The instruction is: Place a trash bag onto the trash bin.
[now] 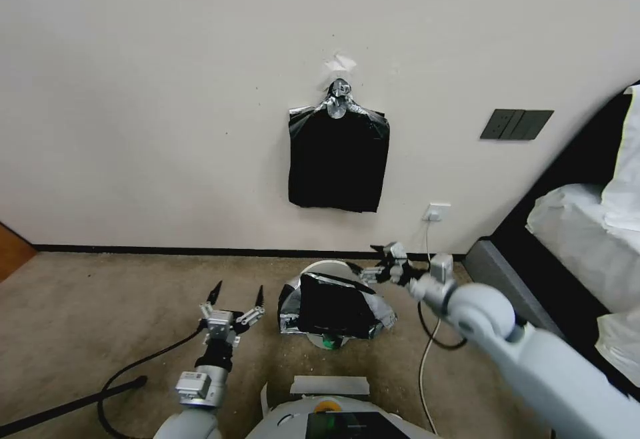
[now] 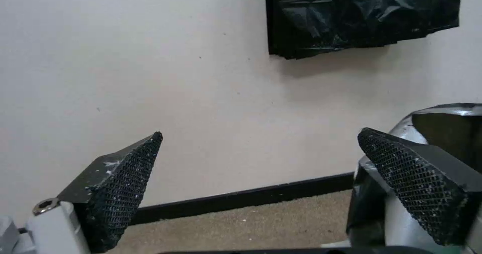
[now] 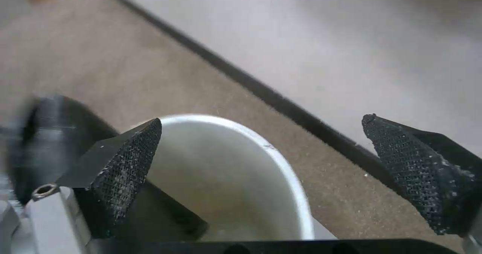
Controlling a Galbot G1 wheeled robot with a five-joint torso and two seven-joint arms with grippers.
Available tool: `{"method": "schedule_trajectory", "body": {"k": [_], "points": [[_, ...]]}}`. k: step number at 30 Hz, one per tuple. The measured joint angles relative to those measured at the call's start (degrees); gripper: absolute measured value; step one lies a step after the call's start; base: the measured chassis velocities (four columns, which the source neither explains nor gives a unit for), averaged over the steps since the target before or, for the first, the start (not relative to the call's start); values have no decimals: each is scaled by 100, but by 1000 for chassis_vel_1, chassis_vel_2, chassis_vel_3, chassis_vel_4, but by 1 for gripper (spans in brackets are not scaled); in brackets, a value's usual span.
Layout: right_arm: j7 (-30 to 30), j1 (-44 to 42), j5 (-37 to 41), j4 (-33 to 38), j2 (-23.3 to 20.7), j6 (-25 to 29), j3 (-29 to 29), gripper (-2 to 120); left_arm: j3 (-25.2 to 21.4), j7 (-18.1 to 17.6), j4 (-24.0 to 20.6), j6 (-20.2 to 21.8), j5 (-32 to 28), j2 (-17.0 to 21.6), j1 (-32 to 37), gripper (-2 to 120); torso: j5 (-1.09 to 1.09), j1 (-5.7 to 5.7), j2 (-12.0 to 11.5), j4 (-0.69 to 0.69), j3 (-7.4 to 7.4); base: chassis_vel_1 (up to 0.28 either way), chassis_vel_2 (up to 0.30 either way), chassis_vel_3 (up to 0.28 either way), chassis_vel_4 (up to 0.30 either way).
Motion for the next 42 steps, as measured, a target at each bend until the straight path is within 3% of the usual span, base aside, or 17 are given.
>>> {"method": "schedule_trajectory", "body": {"k": [7, 18, 24, 26, 28, 31, 42], "points": [[-644, 1038, -445, -1212, 335, 76, -1155, 100, -132, 10, -48, -91, 180, -136, 183, 100, -2, 0, 0, -3, 0, 0, 0, 0, 0], [-1231, 1633, -671, -2285, 747, 429, -1955, 99, -161, 1, -258, -7, 121, -268, 400, 100, 0, 0, 0, -2, 0, 0, 0, 0, 0], [-1344, 1740, -860, -2620, 907, 558, -2223, 81, -168, -7, -331, 55, 102, -282, 390, 100, 0, 0, 0, -3, 0, 0, 0, 0, 0], [-1358, 1771, -870, -2670, 935, 577, -2255, 68, -174, -11, -337, 63, 95, -276, 386, 100, -1, 0, 0, -3, -1, 0, 0, 0, 0], [-1367, 1781, -870, -2673, 936, 579, -2268, 64, -174, -13, -337, 65, 93, -274, 382, 100, -1, 0, 0, -2, -1, 0, 0, 0, 0], [-1384, 1809, -870, -2656, 903, 594, -2336, 50, -152, -21, -353, 78, 87, -272, 370, 100, -1, 0, 0, -3, -1, 0, 0, 0, 0], [-1316, 1612, -838, -2582, 913, 609, -2217, 12, 1, -69, -366, 74, 89, -319, 353, 100, -2, -1, 1, -3, -1, 0, 0, 0, 0]]}}
